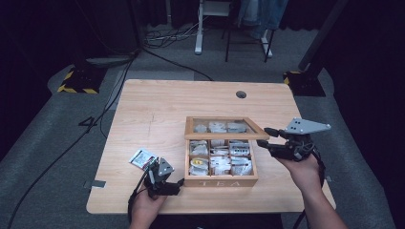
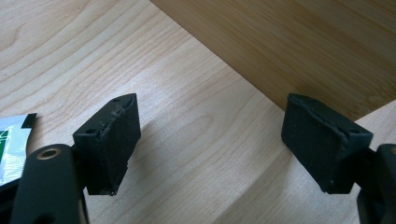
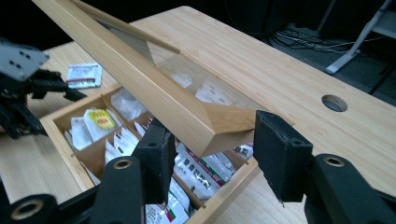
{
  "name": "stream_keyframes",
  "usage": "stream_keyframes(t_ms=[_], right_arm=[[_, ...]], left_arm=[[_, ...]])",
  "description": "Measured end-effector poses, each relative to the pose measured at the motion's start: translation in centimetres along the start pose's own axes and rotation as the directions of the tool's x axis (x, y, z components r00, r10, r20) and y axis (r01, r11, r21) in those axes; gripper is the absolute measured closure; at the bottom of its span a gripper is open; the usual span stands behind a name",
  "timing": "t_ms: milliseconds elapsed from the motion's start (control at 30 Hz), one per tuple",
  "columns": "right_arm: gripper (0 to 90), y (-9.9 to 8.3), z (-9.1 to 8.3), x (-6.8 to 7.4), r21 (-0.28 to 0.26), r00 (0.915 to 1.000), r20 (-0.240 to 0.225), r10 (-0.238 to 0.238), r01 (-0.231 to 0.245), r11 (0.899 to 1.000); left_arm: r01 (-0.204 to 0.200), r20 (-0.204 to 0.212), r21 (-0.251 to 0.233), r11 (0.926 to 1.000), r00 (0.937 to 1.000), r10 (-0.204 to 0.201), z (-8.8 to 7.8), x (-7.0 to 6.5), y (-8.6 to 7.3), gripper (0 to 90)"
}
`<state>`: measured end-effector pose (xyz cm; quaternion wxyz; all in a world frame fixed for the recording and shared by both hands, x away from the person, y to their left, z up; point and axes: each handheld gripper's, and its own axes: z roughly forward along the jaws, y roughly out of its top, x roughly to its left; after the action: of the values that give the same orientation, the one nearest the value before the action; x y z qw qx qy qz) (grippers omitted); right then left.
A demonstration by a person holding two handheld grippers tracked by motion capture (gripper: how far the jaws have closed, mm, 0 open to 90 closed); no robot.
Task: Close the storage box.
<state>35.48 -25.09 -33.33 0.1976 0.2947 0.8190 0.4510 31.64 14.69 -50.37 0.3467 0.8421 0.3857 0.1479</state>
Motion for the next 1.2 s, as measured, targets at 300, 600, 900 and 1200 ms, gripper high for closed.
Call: stream_keyframes(t_ms=[300,600,900,1200], right_arm=[[48.5,-1.2,-0.2,1.6,0.032,0.9974,0.036,-0.062,0.061,0.998],[48.0,-2.3,-0.2,2.4,0.065,0.9969,0.04,-0.068,0.065,0.996],[47.9,-2.9,-0.1,2.9,0.078,0.9968,0.052,-0.062,0.057,0.995],[47.1,-3.8,0.1,3.3,0.099,0.9971,0.051,-0.057,0.052,0.994]], left_arm=[[0.0,-0.003,0.0,1.0,1.0,0.0,0.0,0.0,0.0,20.3],[0.001,-0.003,-0.001,1.0,1.0,-0.001,0.0,0.0,0.0,20.3],[0.0,-0.003,-0.002,1.0,1.0,0.0,0.0,0.0,0.0,20.3],[0.001,-0.001,-0.001,1.0,1.0,-0.001,0.0,0.0,0.0,20.3]])
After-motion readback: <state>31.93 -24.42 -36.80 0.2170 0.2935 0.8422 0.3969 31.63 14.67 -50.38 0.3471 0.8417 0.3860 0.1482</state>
